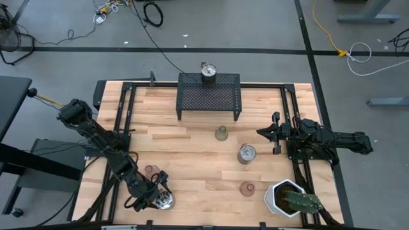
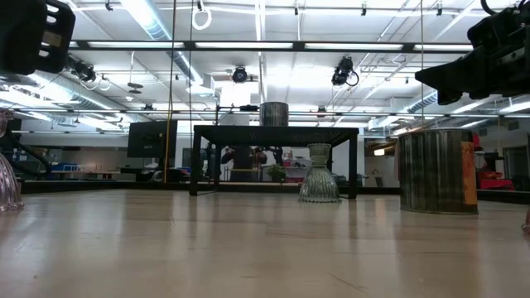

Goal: Pick & Place candle stick holders
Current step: Put the bottom silver scented candle on the shelf

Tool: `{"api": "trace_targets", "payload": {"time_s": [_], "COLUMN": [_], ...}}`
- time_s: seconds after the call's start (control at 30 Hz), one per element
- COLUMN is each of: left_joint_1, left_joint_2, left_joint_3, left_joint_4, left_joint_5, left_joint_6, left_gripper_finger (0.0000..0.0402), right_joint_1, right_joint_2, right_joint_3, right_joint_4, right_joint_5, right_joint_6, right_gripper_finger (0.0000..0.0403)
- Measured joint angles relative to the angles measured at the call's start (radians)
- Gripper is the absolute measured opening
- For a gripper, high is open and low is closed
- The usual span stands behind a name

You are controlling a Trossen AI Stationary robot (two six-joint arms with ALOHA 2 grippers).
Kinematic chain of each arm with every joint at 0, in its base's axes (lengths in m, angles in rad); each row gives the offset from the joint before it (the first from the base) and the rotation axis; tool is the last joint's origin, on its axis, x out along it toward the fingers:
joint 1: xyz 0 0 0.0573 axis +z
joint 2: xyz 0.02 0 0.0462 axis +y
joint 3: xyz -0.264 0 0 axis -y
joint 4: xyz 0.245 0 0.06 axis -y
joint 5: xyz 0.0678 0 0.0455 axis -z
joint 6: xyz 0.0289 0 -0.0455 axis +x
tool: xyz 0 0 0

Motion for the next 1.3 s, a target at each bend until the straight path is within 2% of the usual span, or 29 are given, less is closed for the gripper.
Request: {"api": "trace_targets", "payload": {"time_s": [0.4,0.53,0.87,1.3], "left_joint_1": [0.001,0.001,0.002,0.053], "left_joint_2": [0.001,0.001,0.000,0.000], "left_joint_3": [0.024,0.063,0.180,0.332], "left_joint_4": [-0.016,-0.022,-0.154,-0.282], "left_joint_5": [-0.003,-0.008,-0.018,-0.018], "left_joint_6": [-0.023,-0.023,0.012,0.015], "left_gripper_finger": [0.0367,0.0367,0.0367,0.0367], "right_joint_1": [0.000,0.000,0.000,0.000], "right_joint_2": [0.000,0.000,0.000,0.000], "right_joint_3": [0.000,0.000,0.000,0.000], "right_joint_4": [0.000,0.000,0.000,0.000], "right_joint_5": [0.000,0.000,0.000,0.000], "right_joint_6": [0.000,0.000,0.000,0.000], "right_gripper_finger": [0.0020,0.0020,0.0020,0.0020]}}
